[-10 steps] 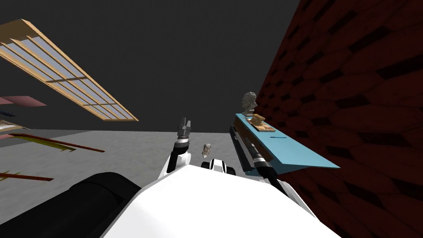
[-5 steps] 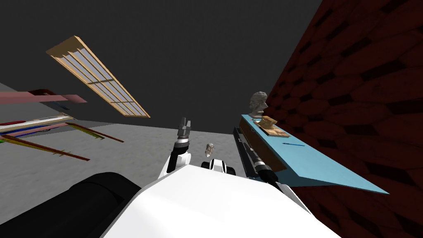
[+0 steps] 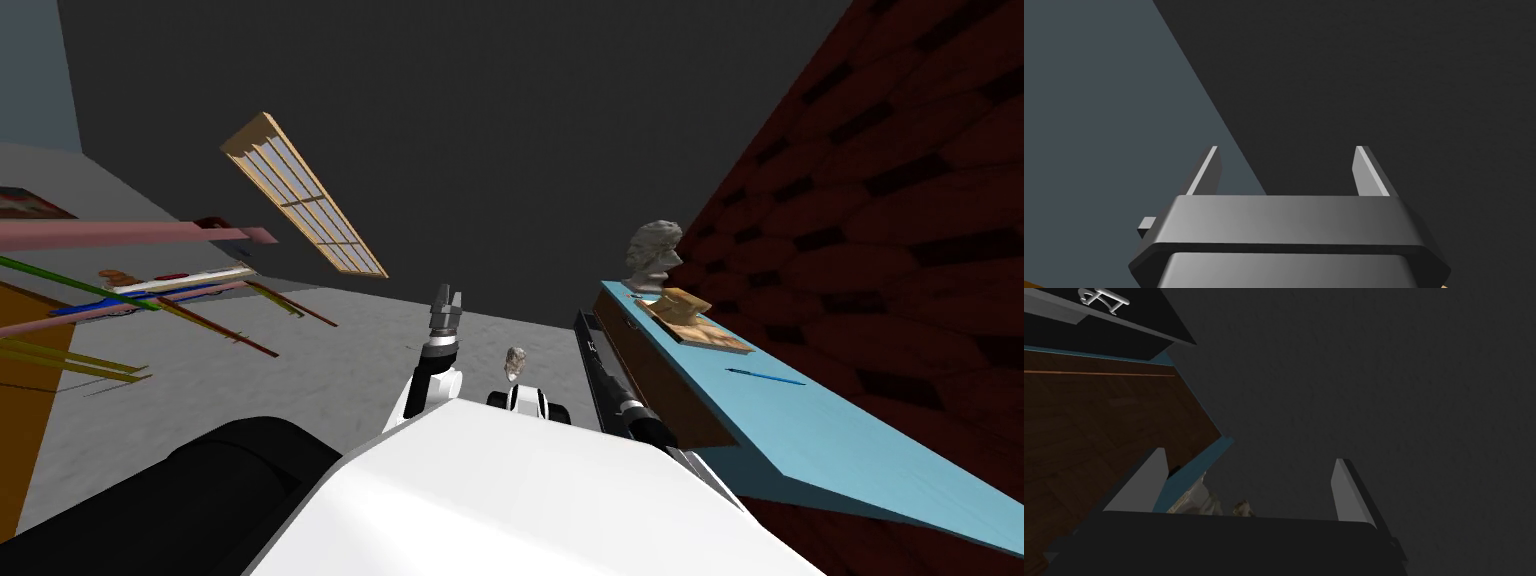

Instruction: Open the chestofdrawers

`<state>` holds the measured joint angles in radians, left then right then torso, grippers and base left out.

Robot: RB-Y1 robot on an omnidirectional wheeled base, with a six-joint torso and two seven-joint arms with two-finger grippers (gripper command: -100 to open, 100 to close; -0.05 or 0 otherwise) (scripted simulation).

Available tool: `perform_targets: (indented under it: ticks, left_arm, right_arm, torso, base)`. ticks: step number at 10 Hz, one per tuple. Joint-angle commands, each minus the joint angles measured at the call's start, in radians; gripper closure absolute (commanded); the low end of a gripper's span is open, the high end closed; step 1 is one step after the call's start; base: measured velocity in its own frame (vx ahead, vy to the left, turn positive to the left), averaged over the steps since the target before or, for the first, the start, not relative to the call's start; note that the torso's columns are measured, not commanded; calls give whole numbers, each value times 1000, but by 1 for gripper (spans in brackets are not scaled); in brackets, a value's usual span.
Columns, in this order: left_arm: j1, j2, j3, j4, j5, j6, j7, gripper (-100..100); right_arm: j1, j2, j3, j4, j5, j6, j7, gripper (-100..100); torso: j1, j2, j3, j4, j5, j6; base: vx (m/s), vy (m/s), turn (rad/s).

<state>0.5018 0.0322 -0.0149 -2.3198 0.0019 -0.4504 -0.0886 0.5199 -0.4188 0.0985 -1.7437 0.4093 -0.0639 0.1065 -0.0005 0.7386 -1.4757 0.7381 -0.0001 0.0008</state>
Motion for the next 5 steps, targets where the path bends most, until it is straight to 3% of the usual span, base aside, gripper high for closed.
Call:
perform_targets:
  ticks: [1, 3, 4, 5]
  left_arm:
    - [0, 0, 0, 0, 0, 0, 0, 0]
    - [0, 0, 0, 0, 0, 0, 0, 0]
    - [0, 0, 0, 0, 0, 0, 0, 0]
    - [0, 0, 0, 0, 0, 0, 0, 0]
  right_arm:
    - [3, -55, 18, 90, 74, 39, 12, -100]
    - [3, -55, 18, 124, 88, 39, 12, -100]
    - [0, -85, 28, 161, 130, 62, 16, -100]
    - [0, -85, 28, 184, 130, 62, 16, -100]
  torso:
    - [1, 0, 0, 0, 0, -2]
    - [1, -1, -1, 0, 0, 0]
    - [0, 0, 0, 0, 0, 0]
    - [1, 0, 0, 0, 0, -2]
  base:
    - [26, 29, 436]
    - [19, 17, 111]
    - [14, 21, 379]
    - [15, 12, 158]
